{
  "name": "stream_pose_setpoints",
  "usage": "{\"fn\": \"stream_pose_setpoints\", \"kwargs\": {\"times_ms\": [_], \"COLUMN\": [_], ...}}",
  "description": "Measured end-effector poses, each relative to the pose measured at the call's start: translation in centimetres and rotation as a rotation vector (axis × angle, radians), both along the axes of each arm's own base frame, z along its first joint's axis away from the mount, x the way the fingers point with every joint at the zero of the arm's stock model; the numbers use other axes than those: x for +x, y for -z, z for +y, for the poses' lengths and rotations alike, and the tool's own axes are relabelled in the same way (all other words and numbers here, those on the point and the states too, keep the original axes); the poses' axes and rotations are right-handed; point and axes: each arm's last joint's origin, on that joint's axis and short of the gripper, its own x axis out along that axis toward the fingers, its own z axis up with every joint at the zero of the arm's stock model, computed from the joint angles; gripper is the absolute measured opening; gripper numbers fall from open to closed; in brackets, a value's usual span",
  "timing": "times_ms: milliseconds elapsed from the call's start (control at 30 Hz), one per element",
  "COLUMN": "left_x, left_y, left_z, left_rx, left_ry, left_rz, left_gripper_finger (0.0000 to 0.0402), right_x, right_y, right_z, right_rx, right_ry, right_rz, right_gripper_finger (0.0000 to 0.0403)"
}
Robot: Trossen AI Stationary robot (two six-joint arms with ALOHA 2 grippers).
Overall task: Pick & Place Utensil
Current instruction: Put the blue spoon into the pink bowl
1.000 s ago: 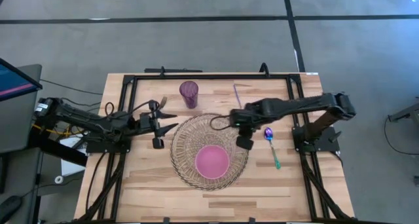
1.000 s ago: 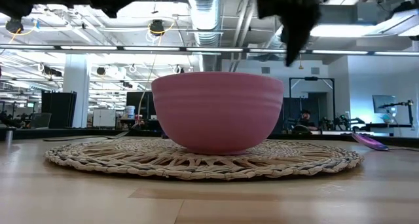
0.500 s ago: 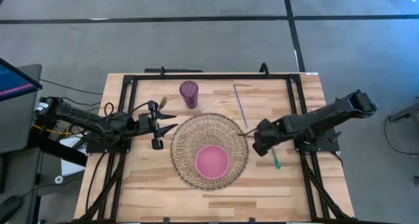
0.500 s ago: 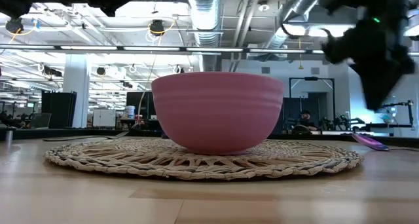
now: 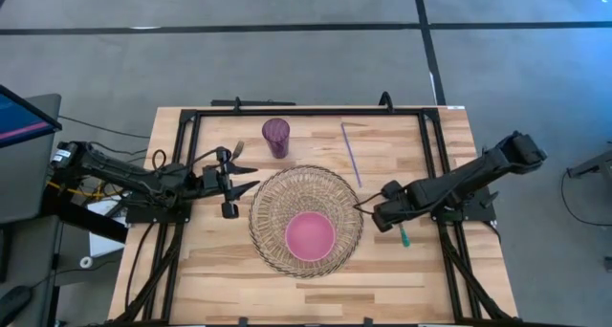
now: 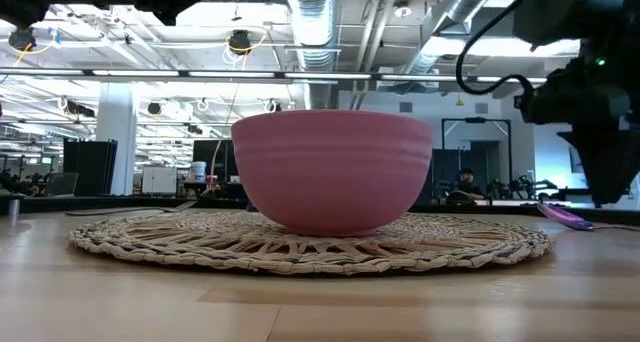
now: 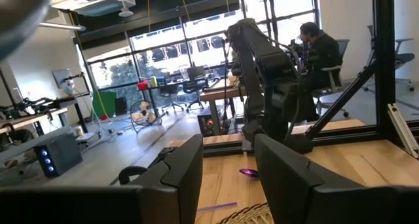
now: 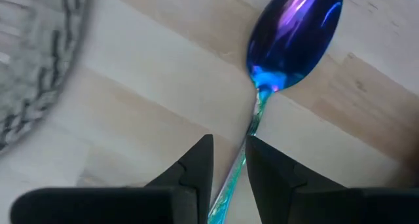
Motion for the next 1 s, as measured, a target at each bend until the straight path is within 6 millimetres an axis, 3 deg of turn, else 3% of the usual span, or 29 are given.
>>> {"fn": "stream_pose_setpoints", "kwargs": {"times_ms": [433,833,1000], "left_x": [0.0,0.0,0.0], "left_y": [0.0,0.0,0.0], "left_z": [0.0,0.0,0.0], "left_rx": [0.0,0.0,0.0], "left_ry": [0.0,0.0,0.0], "left_rz": [0.0,0.0,0.0], "left_gripper_finger": [0.014,0.014,0.014], "right_x": [0.3,0.6,0.7], "right_y": [2.9,3.0,3.0], "right_z": [0.3,0.4,0.4], "right_rx": [-0.02,-0.006,0.011], "right_ry": [-0.01,-0.112,-0.117], "right_rz": [0.215,0.21,0.197], "right_gripper_finger": [0.0083,0.0082,0.0053]}}
